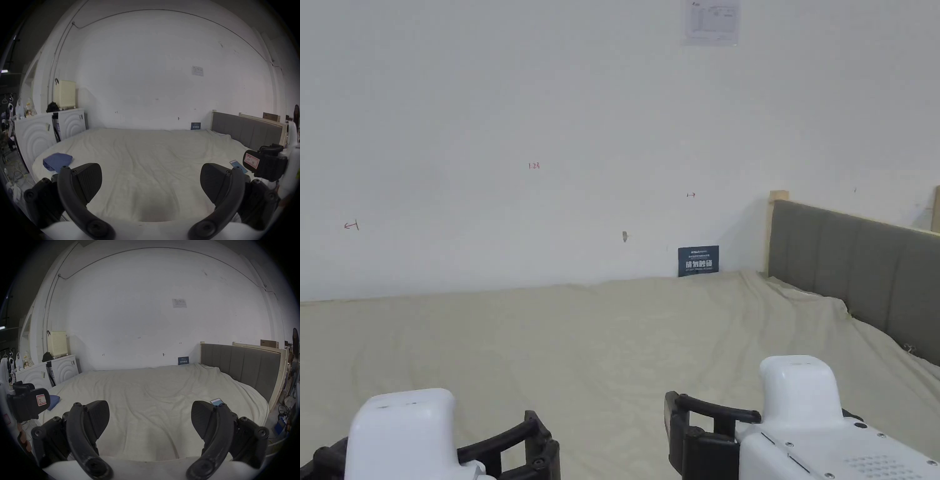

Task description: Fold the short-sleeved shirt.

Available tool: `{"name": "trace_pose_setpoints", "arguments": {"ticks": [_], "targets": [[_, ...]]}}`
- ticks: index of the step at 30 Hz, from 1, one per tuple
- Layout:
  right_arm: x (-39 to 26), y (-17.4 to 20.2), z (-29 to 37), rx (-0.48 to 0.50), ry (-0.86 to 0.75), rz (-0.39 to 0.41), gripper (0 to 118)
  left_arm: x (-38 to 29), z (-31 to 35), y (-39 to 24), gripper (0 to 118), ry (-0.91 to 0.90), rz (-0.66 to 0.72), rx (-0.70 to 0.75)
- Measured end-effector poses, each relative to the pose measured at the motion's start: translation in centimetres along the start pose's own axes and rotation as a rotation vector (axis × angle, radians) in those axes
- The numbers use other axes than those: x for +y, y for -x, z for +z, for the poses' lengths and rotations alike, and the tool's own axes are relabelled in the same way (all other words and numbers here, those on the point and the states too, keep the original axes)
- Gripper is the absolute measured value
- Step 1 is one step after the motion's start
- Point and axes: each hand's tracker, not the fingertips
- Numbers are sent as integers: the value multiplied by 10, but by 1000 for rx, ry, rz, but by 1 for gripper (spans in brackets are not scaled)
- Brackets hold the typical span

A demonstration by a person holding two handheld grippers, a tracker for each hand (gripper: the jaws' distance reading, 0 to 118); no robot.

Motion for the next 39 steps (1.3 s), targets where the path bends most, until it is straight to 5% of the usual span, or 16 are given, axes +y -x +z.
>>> {"name": "trace_pose_setpoints", "arguments": {"ticks": [39], "targets": [[-5,18,9,45,-78,21,105,-11,-2,-1,118,-27,-10,11]]}}
